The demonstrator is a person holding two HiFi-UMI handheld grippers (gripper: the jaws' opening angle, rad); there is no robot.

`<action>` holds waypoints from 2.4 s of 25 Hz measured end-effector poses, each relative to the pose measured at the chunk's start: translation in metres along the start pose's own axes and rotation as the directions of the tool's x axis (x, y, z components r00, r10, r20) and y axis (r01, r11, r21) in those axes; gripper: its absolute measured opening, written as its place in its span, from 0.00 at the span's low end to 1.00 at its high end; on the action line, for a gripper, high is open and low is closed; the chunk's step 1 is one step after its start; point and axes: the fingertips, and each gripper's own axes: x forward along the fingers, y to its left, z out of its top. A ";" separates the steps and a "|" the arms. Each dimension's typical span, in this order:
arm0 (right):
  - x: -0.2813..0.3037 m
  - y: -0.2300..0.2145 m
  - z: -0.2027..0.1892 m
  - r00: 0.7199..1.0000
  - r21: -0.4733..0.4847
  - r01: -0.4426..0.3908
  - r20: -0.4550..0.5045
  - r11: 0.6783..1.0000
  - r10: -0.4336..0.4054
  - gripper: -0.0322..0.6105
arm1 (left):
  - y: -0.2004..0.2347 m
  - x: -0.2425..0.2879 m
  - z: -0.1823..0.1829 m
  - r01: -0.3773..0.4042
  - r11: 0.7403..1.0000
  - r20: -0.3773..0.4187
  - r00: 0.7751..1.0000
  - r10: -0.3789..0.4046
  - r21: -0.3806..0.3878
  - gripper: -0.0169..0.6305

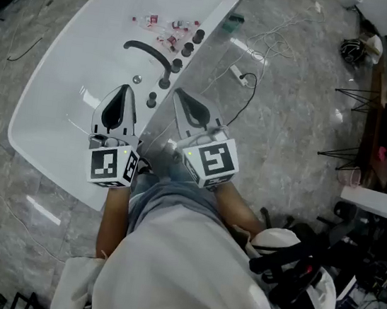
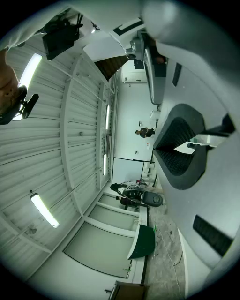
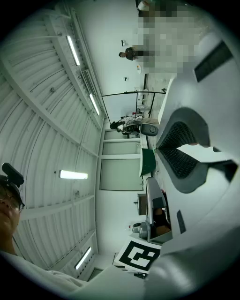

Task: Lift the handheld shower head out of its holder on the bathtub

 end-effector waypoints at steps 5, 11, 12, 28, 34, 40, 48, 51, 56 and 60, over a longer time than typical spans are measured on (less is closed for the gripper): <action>0.006 0.014 -0.004 1.000 0.006 -0.009 -0.013 1.000 0.009 0.08 | 0.011 -0.007 -0.001 -0.005 1.000 0.002 1.000 0.005 -0.024 0.05; 0.011 0.023 -0.011 0.999 0.015 -0.025 -0.021 1.000 0.025 0.08 | 0.017 -0.013 -0.009 -0.007 0.999 -0.012 1.000 0.007 -0.033 0.05; 0.012 0.025 -0.013 0.999 0.023 -0.031 -0.017 0.999 0.031 0.08 | 0.018 -0.014 -0.011 -0.007 1.000 -0.014 1.000 0.006 -0.029 0.05; 0.127 -0.002 -0.260 0.985 0.130 0.077 -0.164 0.989 -0.055 0.38 | 0.043 -0.031 -0.105 -0.028 0.999 -0.077 0.997 0.026 -0.015 0.05; 0.181 -0.020 -0.380 0.935 0.097 0.203 -0.315 0.974 -0.164 0.38 | 0.070 -0.043 -0.165 -0.063 0.998 -0.149 0.987 0.066 0.022 0.05; 0.217 -0.031 -0.421 0.893 0.001 0.226 -0.399 0.974 -0.207 0.27 | 0.103 -0.049 -0.178 -0.080 0.995 -0.167 0.982 0.088 0.054 0.05; 0.202 -0.014 -0.387 0.903 -0.046 0.192 -0.383 0.980 -0.194 0.27 | 0.122 -0.053 -0.153 -0.082 0.995 -0.126 0.988 0.090 0.064 0.05; 0.187 -0.009 -0.339 0.923 -0.037 0.175 -0.341 0.984 -0.177 0.27 | 0.124 -0.052 -0.136 -0.094 0.995 -0.109 0.989 0.099 0.044 0.05; 0.139 0.006 -0.229 0.966 -0.010 0.126 -0.225 0.992 -0.125 0.27 | 0.111 -0.056 -0.091 -0.095 0.995 -0.053 0.994 0.096 0.023 0.05; 0.098 0.008 -0.124 0.984 0.012 0.124 -0.127 0.992 -0.121 0.27 | 0.090 -0.052 -0.044 -0.077 0.997 0.002 0.997 0.077 0.004 0.05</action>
